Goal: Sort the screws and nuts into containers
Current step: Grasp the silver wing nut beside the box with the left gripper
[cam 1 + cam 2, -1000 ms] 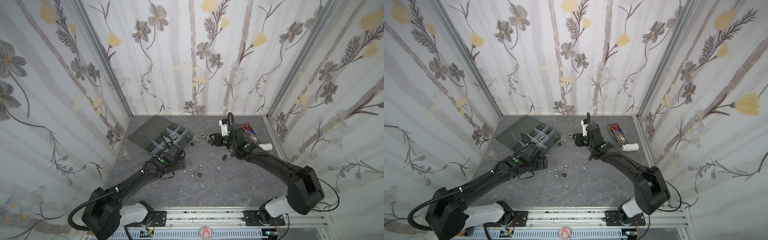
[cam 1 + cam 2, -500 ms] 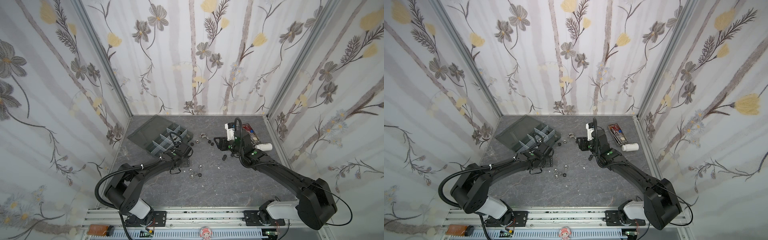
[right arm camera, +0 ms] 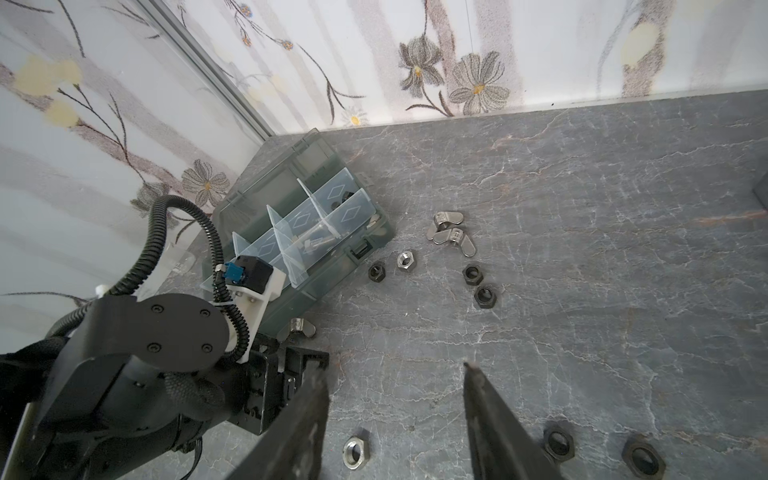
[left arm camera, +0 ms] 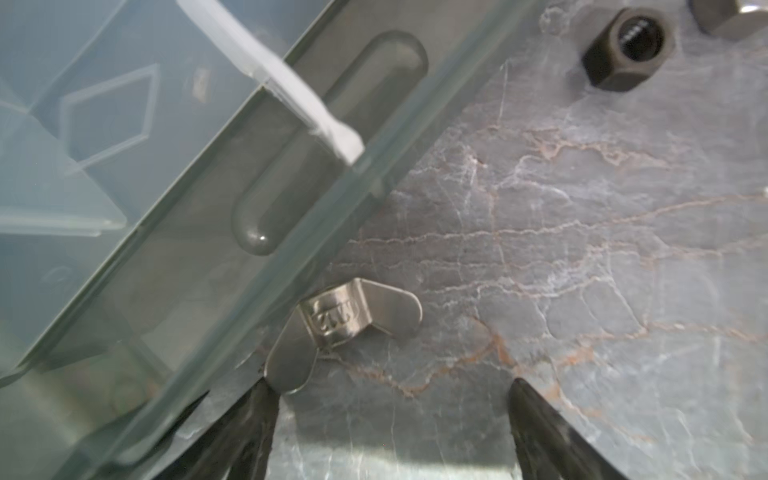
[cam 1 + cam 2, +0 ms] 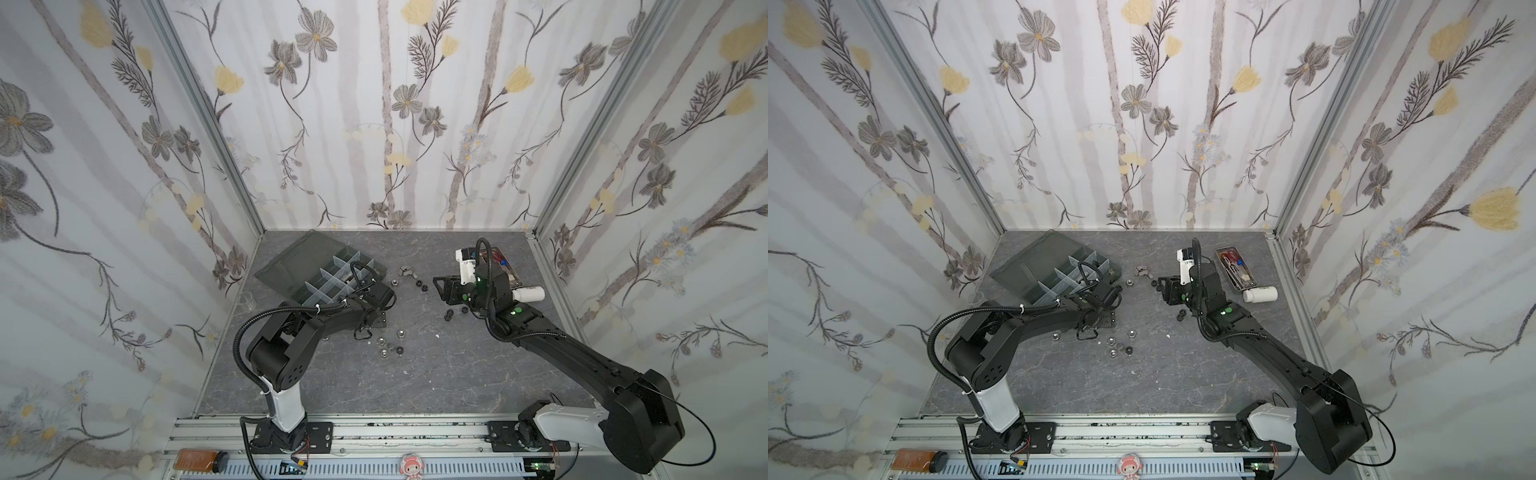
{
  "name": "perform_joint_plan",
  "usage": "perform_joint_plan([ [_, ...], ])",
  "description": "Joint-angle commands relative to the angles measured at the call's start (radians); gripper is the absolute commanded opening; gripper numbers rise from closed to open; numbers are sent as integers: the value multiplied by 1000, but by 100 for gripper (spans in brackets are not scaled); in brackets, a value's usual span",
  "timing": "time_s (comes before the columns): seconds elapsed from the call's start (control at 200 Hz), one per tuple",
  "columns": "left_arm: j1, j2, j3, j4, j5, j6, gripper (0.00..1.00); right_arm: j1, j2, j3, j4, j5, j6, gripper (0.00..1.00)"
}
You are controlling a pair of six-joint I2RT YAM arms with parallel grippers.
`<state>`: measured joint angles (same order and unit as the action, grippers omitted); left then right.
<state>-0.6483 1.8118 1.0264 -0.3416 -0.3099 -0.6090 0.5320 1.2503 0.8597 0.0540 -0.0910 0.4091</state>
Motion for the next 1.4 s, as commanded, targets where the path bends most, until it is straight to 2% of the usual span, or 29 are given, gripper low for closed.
perform_joint_plan([
  [0.0, 4, 26, 18, 27, -38, -17, 85, -6, -15, 1, -7, -2, -20, 54],
  [0.54, -8, 158, 176, 53, 15, 10, 81, -26, -37, -14, -18, -14, -26, 54],
  [0.809, -33, 215, 260, 43, 46, 11, 74, -35, -61, -17, -35, -14, -30, 54],
  [1.159, -53, 165, 169, 72, 67, -21, 66, -38, -67, -21, -30, -24, -26, 54],
  [1.394, -59, 150, 137, 82, 71, -28, 52, -39, -67, -24, -25, -33, -17, 54],
])
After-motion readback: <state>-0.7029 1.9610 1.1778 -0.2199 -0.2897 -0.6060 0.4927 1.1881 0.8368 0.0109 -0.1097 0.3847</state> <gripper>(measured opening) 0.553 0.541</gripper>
